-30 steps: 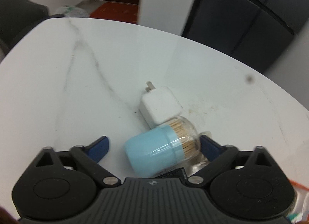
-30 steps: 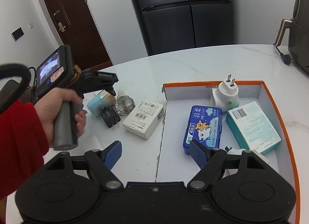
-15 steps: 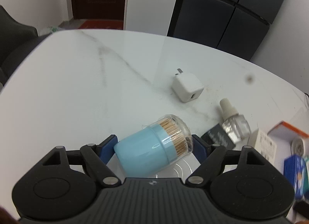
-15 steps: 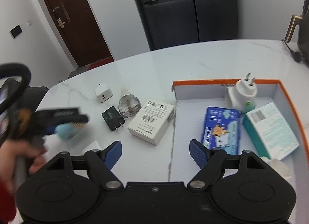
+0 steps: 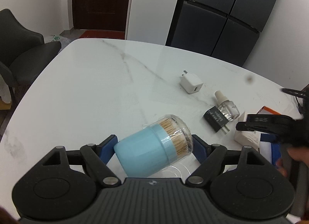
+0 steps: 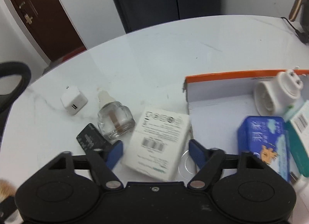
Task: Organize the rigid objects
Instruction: 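Grasp the white boxed adapter with the right tool, then carry the toothpick jar in the left tool while the right tool carries the white box to the tray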
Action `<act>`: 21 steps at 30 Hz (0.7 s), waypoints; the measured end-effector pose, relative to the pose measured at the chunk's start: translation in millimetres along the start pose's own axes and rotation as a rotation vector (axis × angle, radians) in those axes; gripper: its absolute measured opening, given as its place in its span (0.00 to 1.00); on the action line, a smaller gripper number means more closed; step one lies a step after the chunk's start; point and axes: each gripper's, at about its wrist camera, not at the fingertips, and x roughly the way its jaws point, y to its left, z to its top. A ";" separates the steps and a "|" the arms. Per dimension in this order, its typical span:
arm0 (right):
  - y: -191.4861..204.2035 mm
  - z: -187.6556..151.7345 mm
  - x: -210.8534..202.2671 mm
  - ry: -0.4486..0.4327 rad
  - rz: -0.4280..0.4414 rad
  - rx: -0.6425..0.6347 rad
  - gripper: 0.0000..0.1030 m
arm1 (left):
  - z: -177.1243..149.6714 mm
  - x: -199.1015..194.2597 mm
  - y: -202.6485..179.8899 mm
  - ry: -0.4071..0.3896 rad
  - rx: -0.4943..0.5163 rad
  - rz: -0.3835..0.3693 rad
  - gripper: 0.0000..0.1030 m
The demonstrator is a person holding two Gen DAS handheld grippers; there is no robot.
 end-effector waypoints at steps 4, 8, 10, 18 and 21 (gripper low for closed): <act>12.0 -6.8 1.7 -0.017 -0.022 -0.081 0.69 | -2.8 -1.3 8.2 -0.005 -0.008 0.005 0.80; 21.6 -28.3 -14.1 -0.010 0.070 -0.169 0.69 | -4.6 -2.7 10.2 -0.005 -0.010 0.012 0.80; 28.9 -41.2 -25.6 -0.014 0.126 -0.237 0.69 | -4.2 -3.1 8.8 -0.006 -0.010 0.013 0.80; 27.2 -59.0 -81.7 -0.100 0.190 -0.250 0.69 | -6.9 -20.6 -3.4 -0.033 0.013 -0.011 0.80; 27.7 -65.1 -109.6 -0.140 0.191 -0.281 0.69 | -12.0 -30.4 -15.7 -0.050 0.035 -0.016 0.80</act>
